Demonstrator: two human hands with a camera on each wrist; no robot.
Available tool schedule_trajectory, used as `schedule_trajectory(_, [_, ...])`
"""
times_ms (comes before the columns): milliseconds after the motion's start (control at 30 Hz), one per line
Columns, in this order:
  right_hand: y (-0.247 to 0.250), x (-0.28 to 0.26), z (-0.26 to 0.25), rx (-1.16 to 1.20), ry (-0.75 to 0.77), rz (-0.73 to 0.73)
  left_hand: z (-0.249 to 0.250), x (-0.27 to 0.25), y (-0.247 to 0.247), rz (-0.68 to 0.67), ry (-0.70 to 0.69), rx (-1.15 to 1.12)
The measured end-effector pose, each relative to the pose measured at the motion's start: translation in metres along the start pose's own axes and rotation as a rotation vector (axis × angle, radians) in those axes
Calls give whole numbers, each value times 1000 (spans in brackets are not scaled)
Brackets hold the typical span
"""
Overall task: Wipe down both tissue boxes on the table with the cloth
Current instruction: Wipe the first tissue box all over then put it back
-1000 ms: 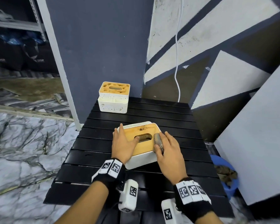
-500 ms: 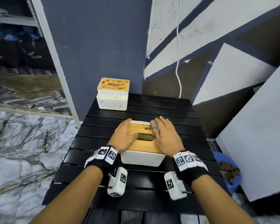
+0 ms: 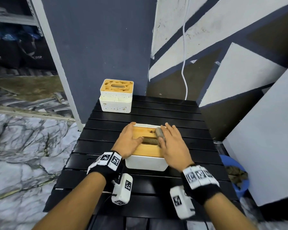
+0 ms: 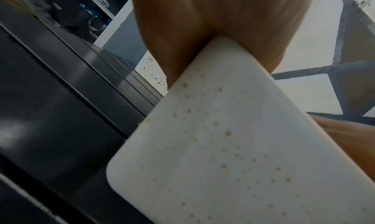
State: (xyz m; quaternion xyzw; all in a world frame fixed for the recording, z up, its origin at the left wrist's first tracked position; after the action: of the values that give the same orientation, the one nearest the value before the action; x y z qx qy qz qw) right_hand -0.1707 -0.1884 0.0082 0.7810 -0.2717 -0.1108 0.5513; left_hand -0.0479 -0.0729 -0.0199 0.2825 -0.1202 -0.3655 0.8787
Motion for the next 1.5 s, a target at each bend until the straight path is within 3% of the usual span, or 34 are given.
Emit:
schedule_trajectory(133, [-4,29,2,11,-55,-4,1,1,1,13,6,2])
schedule_trajectory(433, [1,-49,-3,45,1,6,-1,-1,-1,9,6,-39])
schedule_trajectory(733, [0,25,5,21,-63,-35,0,1,-1,-25,-6,-3])
schedule_trajectory(1000, [1,-40,-2,62,35,15,-7,2,-4,12,7,-80])
schedule_trajectory(1200, [5,-1,1,-22,38,-61,-2,4,-5,-87,-35,-10])
schedule_trajectory(1400, [3,9,9,84,6,-106,4,14,2,-185,-65,96])
schedule_trajectory(1500, [4,-4,12,118,-92,43,10,7,17,-27,-56,107])
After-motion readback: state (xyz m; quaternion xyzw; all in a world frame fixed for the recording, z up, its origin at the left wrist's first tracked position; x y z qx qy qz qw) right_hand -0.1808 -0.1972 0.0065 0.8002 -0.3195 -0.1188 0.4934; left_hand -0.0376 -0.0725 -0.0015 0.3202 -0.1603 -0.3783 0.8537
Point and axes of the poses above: each hand's wrist, its own x-axis towards the middle knuckle, its own y-axis out of the back of the hand, z = x × y, the point moved 8 cm from there along x, towards the middle knuckle, and after that the axes turned 7 degrees about -y, right-handed, at the moved point
